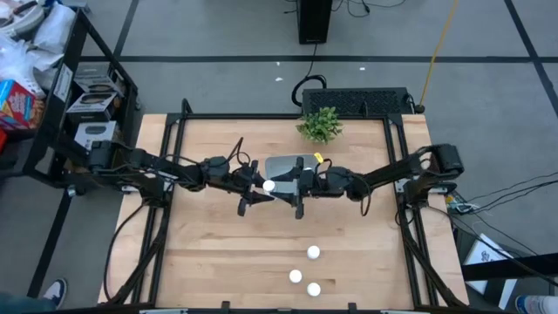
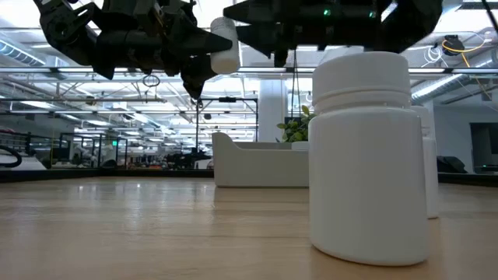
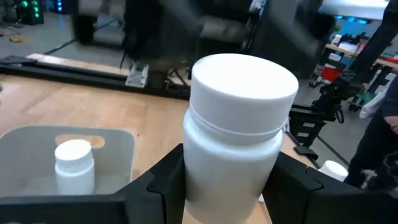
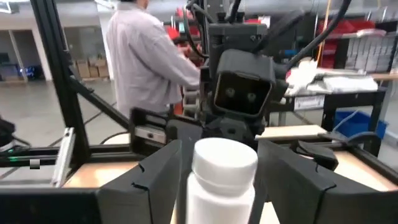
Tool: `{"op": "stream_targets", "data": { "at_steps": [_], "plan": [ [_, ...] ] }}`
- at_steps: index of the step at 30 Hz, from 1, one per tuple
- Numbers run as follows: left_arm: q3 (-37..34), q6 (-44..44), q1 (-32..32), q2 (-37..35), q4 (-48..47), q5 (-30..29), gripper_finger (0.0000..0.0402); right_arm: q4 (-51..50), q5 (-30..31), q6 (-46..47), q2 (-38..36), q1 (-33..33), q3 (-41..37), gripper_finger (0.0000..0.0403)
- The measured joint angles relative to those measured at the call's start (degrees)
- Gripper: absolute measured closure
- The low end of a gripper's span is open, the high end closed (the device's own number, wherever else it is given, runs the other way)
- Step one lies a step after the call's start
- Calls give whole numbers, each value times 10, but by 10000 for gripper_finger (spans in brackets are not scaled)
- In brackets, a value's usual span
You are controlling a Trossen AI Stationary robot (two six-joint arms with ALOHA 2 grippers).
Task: Pick and place pill bottles into a basket
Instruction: Put the white pill bottle into the gray bin
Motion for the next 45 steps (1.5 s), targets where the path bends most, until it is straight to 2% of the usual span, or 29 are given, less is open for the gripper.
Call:
{"op": "stream_targets", "data": {
  "at_steps": [5,9,16,20,23,27,34,38,45],
  "plan": [
    [0,2,0,0,-22,16,228,-191,-4,41,-102,-6,15,192],
    [0,2,0,0,-32,18,229,-383,-26,117,-137,-28,81,191],
    [0,2,0,0,-38,21,225,-602,-113,164,-83,-66,241,191],
    [0,-4,0,0,-41,21,226,-711,-121,152,-38,-78,321,190],
    [0,-4,-1,0,-40,21,224,-750,-123,132,-6,-80,354,190],
    [0,-4,-1,0,-41,22,225,-744,-164,133,22,-79,364,190],
    [-1,-5,-1,0,-41,23,224,-738,-170,131,30,-72,365,190],
    [-1,-5,-1,0,-39,29,227,-722,-203,131,31,-64,365,190],
    [-1,-6,-2,0,-41,30,224,-723,-195,127,44,-56,364,190]
  ]
}}
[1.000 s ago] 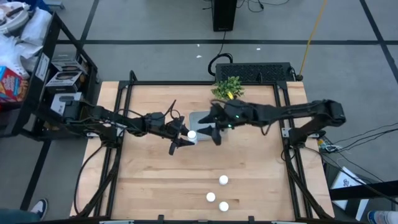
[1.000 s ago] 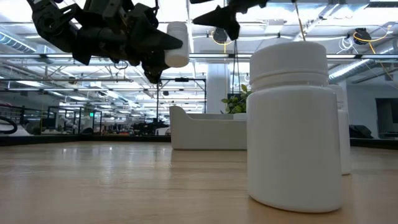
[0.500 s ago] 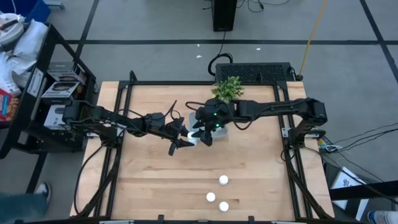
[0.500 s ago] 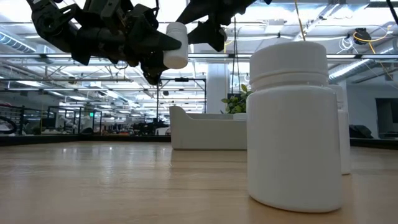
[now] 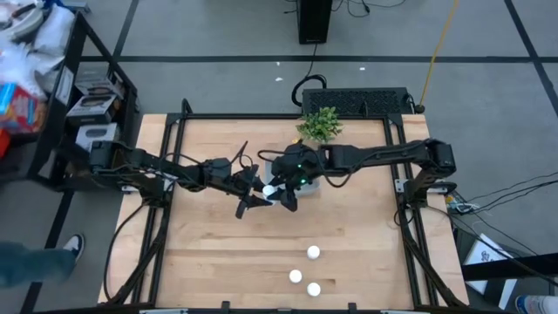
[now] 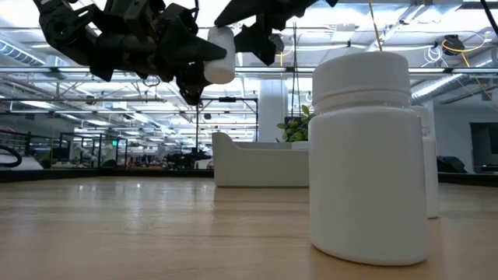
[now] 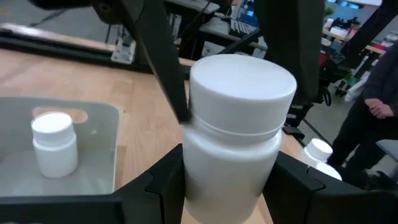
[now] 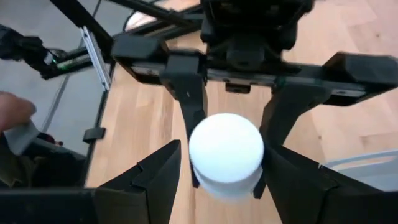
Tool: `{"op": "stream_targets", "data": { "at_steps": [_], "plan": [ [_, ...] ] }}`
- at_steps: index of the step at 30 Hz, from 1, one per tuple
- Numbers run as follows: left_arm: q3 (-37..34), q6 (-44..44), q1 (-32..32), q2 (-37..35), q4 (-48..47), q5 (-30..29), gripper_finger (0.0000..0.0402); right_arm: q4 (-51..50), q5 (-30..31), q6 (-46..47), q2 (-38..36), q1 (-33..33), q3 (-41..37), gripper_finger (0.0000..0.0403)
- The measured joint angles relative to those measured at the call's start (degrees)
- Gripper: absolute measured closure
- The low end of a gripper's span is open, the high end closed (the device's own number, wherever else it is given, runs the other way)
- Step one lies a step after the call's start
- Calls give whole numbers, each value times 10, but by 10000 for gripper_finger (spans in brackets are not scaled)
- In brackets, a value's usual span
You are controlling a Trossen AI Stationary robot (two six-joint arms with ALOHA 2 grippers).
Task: Pick and place pill bottles into a basket
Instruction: Put the white pill bottle into the gray bin
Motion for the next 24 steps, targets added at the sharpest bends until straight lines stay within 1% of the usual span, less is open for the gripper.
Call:
{"op": "stream_targets", "data": {
  "at_steps": [6,9,11,15,21,24],
  "plan": [
    [0,-2,0,0,0,0,223,28,-1,-2,15,2,0,190],
    [0,-2,0,0,2,0,223,28,-1,-2,14,2,0,198],
    [0,-3,0,0,2,0,223,25,0,2,14,2,0,211],
    [0,-4,0,0,0,1,223,22,1,-5,14,2,0,251],
    [0,-6,0,0,1,0,219,19,3,-7,14,2,0,251],
    [0,-23,4,0,-1,2,202,18,5,-7,13,2,0,251]
  ]
}}
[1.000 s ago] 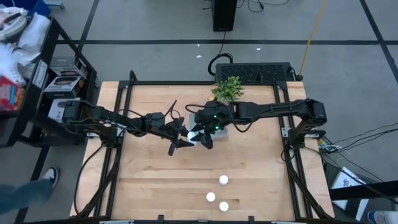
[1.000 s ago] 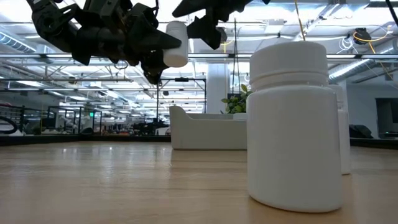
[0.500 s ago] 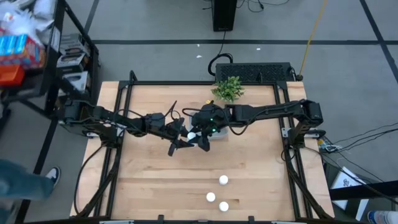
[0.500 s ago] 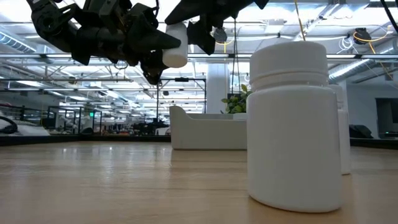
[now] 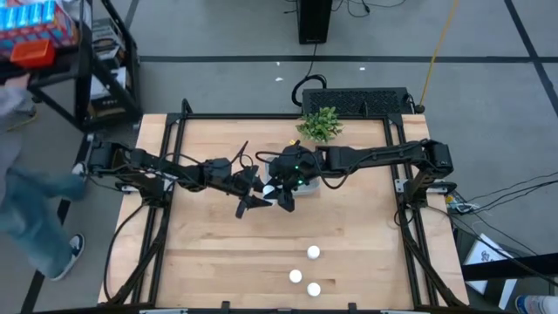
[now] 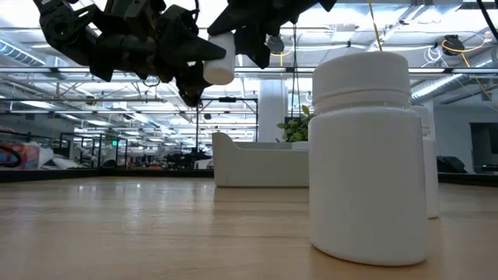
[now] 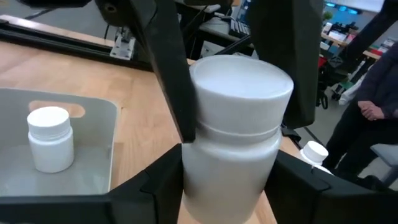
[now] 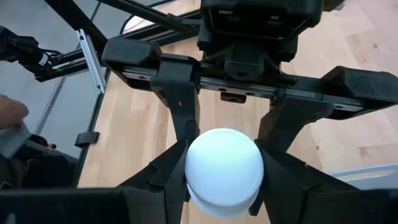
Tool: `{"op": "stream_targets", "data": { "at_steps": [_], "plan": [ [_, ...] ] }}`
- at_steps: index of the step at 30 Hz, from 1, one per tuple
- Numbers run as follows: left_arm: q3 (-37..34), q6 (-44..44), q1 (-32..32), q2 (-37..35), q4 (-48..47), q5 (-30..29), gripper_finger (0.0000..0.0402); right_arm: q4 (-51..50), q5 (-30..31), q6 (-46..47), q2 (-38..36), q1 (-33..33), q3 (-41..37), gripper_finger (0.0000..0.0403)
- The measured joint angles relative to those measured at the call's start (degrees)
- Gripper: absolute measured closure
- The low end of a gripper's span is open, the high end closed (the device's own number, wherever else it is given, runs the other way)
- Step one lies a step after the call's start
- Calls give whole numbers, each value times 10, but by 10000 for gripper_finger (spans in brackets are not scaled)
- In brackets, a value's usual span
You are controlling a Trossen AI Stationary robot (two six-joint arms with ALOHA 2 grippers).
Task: Pick and place pill bottles into a basket
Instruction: Put the white pill bottle into the gray bin
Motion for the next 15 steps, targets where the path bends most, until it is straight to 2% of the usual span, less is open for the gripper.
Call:
{"op": "stream_targets", "data": {
  "at_steps": [9,12,15],
  "plan": [
    [0,-4,28,-5,-77,-8,93,-51,70,-15,-23,1,-1,251],
    [0,1,32,-5,-96,-4,72,-43,75,-20,-23,-3,-1,251],
    [0,7,38,-14,-117,18,61,-50,118,-35,-23,-6,-1,251]
  ]
}}
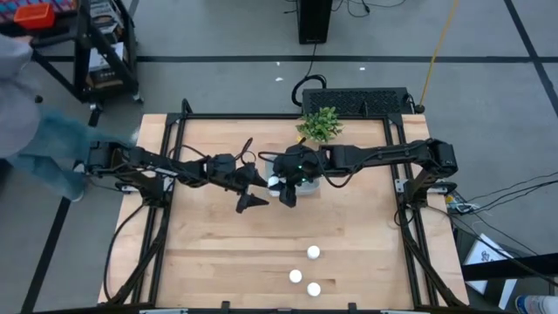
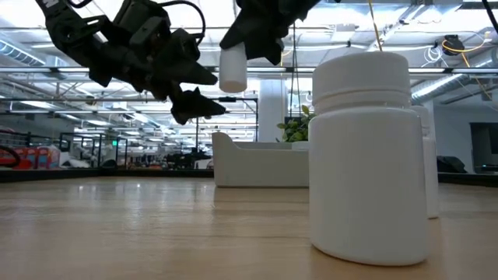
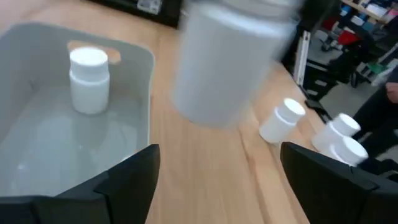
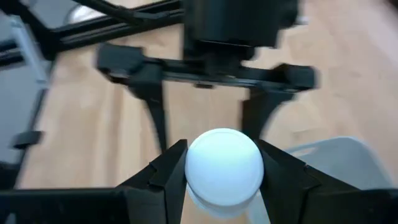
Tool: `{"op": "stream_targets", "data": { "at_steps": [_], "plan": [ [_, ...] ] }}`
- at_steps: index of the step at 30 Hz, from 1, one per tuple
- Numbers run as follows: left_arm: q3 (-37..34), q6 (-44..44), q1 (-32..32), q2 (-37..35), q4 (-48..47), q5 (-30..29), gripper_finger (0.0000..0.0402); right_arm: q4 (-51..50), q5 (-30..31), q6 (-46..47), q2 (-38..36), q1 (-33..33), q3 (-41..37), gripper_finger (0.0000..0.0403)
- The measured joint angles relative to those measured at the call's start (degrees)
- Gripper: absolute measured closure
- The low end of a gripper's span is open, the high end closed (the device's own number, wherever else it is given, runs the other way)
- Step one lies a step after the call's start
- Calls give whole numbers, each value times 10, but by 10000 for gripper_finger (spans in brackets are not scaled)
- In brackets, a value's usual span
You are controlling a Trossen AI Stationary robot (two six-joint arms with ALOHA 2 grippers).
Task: Pick and place pill bottles into a basket
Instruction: Put the white pill bottle into the gray bin
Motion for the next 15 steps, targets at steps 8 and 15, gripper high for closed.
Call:
{"op": "stream_targets", "data": {
  "at_steps": [8,15],
  "plan": [
    [0,10,7,-75,-81,38,57,34,52,-6,0,-30,-52,251],
    [-13,23,-2,-182,-86,28,57,152,28,14,0,-82,-144,251]
  ]
}}
